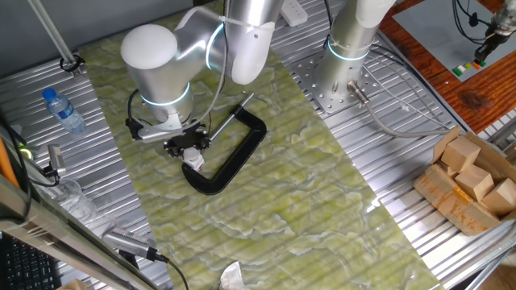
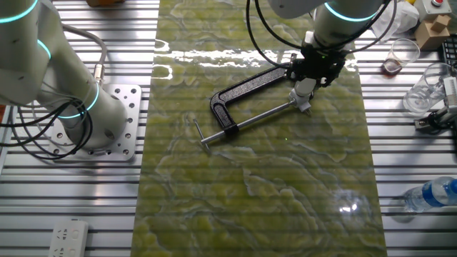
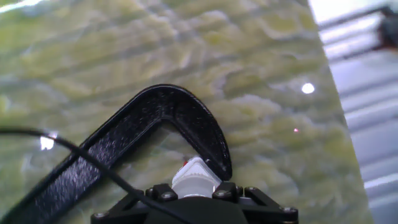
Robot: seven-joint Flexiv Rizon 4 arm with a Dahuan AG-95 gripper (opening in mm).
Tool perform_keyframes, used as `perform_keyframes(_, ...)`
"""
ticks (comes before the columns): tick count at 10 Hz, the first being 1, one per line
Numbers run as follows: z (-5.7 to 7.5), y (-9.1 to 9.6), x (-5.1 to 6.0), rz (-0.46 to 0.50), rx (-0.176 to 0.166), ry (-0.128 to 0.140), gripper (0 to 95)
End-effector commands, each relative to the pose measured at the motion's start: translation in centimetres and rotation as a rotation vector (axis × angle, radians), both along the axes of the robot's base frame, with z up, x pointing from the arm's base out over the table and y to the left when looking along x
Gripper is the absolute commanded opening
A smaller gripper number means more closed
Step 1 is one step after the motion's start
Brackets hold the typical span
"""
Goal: Take out the light bulb by rotating it
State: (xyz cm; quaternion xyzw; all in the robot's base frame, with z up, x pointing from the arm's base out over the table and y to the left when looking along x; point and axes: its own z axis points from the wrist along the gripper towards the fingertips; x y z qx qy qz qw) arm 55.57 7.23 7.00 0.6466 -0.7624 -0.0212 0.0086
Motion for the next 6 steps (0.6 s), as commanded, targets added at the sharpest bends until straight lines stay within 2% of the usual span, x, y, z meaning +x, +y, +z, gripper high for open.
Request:
perform_keyframes(1,-0.02,0.04,0.07,0.067,-0.002,-0.002,0.0)
perform_keyframes(2,-0.02,0.04,0.07,0.076,-0.004,-0.003,19.0)
perform_keyframes(4,-0.02,0.04,0.07,0.080,-0.007,-0.004,19.0)
perform_keyframes(5,-0.02,0.04,0.07,0.072,-0.014,-0.003,38.0)
perform_keyframes(6,-0.02,0.04,0.07,0.052,-0.014,-0.004,38.0)
